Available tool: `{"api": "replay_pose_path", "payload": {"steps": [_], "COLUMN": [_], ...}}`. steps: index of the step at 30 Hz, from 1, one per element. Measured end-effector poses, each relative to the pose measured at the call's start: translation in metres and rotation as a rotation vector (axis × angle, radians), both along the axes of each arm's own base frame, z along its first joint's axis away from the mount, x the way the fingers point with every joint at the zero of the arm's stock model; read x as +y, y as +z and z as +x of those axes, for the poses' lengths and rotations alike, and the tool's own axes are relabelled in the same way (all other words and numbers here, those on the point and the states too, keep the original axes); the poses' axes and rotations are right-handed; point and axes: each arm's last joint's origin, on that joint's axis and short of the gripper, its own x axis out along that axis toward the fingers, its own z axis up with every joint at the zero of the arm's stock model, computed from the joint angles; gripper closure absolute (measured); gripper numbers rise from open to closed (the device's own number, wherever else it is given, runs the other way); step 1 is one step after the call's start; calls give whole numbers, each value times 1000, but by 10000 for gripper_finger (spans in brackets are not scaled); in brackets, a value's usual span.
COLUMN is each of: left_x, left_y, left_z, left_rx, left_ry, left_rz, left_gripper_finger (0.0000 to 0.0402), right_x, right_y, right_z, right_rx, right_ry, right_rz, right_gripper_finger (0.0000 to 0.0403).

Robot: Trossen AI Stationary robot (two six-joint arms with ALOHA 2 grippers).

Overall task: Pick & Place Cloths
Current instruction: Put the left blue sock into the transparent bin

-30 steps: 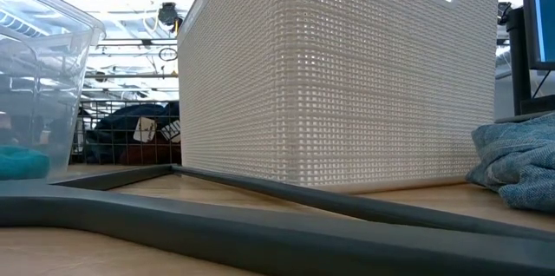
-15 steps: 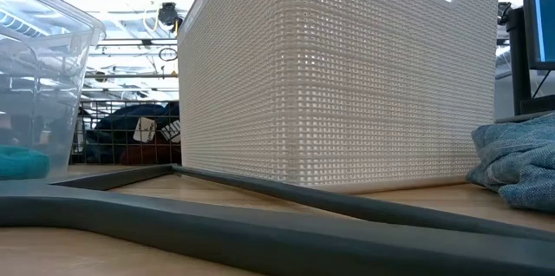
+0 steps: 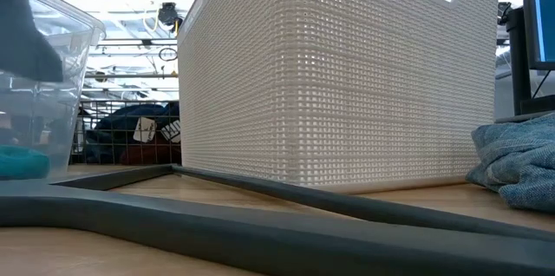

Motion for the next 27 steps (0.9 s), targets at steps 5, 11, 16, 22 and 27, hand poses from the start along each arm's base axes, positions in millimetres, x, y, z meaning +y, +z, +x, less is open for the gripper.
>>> {"api": "replay_pose_path", "payload": {"steps": [5, 11, 16, 22, 27], "left_x": [5, 6, 4, 1, 1], "left_y": [-26, -37, -37, -36, -30], "left_z": [-4, -6, -3, 0, -1], "left_rx": [6, 0, -32, -79, -98], "left_ry": [16, 14, -14, -53, -91], "left_rz": [47, 49, 36, 2, -30], "left_gripper_finger": [401, 378, 339, 260, 202], "right_x": [1, 0, 0, -3, -9], "right_y": [0, 0, 0, 5, 13], "right_z": [0, 0, 0, -9, -36], "right_rx": [0, 16, 33, 32, 77], "right_ry": [4, -3, -5, -20, -57], "right_rz": [0, 26, 51, 51, 49], "right_gripper_finger": [222, 222, 223, 225, 233]}}
